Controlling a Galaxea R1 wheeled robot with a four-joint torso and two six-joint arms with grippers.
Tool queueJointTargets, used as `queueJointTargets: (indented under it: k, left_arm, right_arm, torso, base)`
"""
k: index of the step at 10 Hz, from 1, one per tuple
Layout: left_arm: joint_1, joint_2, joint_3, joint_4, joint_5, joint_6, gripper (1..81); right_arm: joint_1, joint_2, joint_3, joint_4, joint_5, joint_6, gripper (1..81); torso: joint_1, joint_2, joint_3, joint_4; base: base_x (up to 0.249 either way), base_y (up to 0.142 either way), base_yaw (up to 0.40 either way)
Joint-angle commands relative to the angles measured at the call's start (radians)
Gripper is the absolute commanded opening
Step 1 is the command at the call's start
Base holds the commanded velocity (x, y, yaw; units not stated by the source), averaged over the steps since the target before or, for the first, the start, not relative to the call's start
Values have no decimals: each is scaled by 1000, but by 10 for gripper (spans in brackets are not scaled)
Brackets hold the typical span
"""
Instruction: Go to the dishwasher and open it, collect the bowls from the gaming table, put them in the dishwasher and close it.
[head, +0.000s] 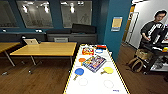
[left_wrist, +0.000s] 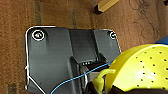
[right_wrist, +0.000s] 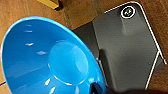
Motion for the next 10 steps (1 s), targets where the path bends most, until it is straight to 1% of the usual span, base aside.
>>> queueJointTargets:
  k: [1,4,7,10]
  left_arm:
    - [-42,-16,18,15,39,12,10]
    - [-39,-13,10,15,39,12,10]
    - [-27,17,-47,15,37,12,10]
    - [-17,37,-84,15,37,12,10]
  right_arm:
    - [36,-6,8,-23,-36,-3,10]
    - [30,15,-27,-42,-36,-3,10]
    - [25,69,-118,-59,-38,-5,10]
    - [24,79,-135,-76,-44,-3,10]
  torso:
    - [1,0,0,0]
    - [1,0,0,0]
    - [1,0,0,0]
    - [1,-1,0,0]
  base:
    - [-134,0,0]
    - [-136,0,0]
    - [-141,0,0]
    - [-146,0,0]
